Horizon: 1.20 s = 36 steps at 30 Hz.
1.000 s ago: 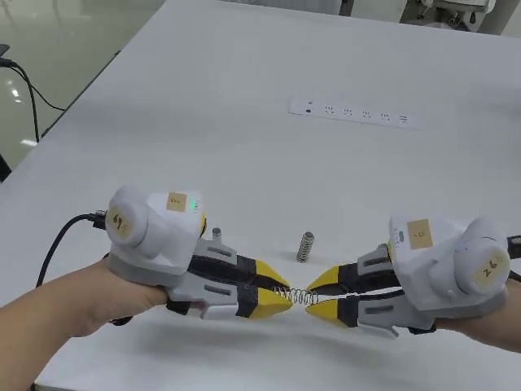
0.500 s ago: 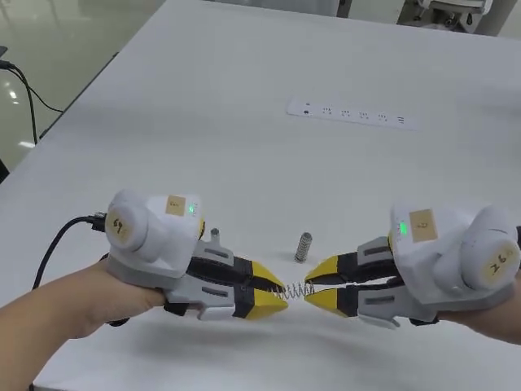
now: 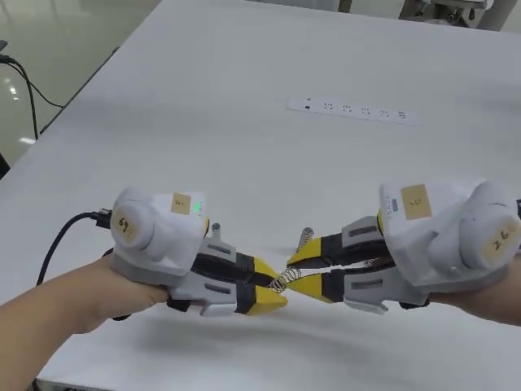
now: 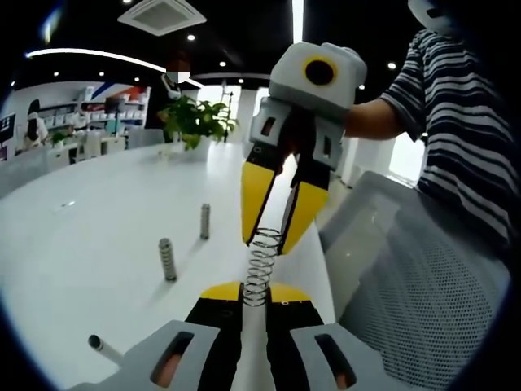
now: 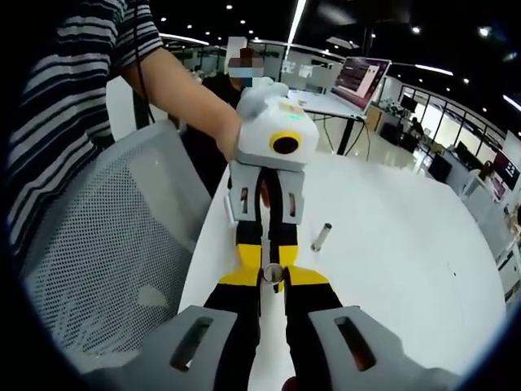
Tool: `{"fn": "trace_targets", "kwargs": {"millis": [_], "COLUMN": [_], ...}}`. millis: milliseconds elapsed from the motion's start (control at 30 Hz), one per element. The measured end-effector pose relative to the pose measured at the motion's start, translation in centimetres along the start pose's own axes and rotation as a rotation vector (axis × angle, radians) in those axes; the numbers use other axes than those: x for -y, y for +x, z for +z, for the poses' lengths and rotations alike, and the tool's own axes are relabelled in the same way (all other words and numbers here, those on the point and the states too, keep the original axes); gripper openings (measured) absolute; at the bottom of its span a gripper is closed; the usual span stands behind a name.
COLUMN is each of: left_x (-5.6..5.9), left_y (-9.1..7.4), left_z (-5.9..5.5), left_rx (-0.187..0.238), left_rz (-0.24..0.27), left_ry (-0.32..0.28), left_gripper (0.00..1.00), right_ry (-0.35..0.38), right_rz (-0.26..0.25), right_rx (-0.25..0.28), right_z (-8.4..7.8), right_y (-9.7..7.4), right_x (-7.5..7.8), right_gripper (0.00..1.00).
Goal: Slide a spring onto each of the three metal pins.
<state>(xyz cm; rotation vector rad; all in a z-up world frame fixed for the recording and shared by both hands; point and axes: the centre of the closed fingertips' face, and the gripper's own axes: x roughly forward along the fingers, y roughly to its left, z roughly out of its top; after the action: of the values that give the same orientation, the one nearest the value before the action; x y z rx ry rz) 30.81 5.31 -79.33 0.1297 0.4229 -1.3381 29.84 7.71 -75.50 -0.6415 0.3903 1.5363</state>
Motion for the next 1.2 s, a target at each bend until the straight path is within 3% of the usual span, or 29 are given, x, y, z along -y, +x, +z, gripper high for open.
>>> {"fn": "trace_targets", "kwargs": {"millis": [500, 733, 867, 1200], "left_x": [-0.1, 0.4, 0.2, 0.1], "left_y": [0.2, 0.4, 0.4, 0.1], "left_z": [0.3, 0.2, 0.2, 0.3], "left_rx": [-0.003, -0.013, -0.016, -0.007], "left_rz": [0.007, 0.001, 0.014, 0.03], "left_ry": [0.013, 0.006, -0.036, -0.039], "left_gripper": [0.02, 0.02, 0.03, 0.05], "right_ry": [-0.033, -0.042, -0.09, -0.084], "right_rz": [-0.063, -0.056, -0.06, -0.062], "right_rx": [0.037, 0.038, 0.028, 0.026], "right_z": [1.0, 0.9, 1.0, 1.1], "right_y": [0.7, 0.8, 0.7, 0.6], "right_x": [0.4, -0.1, -0.1, 0.0], "right_gripper": [0.07, 0.07, 0.07, 0.07]}}
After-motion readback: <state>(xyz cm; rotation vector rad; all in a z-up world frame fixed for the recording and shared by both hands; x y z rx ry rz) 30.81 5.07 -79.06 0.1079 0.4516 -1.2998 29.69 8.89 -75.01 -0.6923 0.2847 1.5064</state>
